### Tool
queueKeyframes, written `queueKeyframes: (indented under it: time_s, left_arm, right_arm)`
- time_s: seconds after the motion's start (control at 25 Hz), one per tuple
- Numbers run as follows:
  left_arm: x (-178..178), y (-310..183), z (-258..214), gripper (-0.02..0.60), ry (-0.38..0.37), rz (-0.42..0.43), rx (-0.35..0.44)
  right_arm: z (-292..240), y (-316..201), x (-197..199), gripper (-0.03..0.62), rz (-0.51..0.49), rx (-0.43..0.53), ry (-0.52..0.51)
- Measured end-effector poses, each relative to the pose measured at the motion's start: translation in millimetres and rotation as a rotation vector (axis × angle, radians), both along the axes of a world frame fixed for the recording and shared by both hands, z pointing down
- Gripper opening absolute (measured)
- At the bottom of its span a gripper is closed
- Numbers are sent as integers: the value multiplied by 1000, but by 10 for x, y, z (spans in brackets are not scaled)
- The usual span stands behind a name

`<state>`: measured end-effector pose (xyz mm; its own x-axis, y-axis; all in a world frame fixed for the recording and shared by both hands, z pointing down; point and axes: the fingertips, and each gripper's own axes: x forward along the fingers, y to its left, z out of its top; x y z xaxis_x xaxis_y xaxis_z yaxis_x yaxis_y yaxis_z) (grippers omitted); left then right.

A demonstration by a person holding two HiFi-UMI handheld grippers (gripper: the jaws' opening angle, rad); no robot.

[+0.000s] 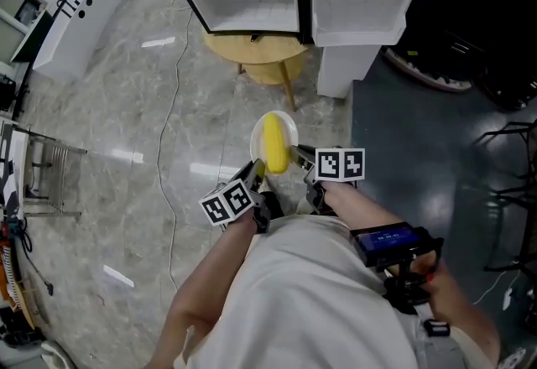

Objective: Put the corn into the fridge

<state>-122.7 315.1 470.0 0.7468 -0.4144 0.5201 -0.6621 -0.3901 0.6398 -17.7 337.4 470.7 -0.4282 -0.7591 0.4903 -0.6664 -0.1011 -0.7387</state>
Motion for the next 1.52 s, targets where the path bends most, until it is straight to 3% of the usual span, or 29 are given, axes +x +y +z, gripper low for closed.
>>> queueKeyframes:
  time_s: [1.52]
  left_arm:
    - [40,-33,-67,69,12,6,33]
  right_arm:
    - [-18,-43,9,52,-13,26,29]
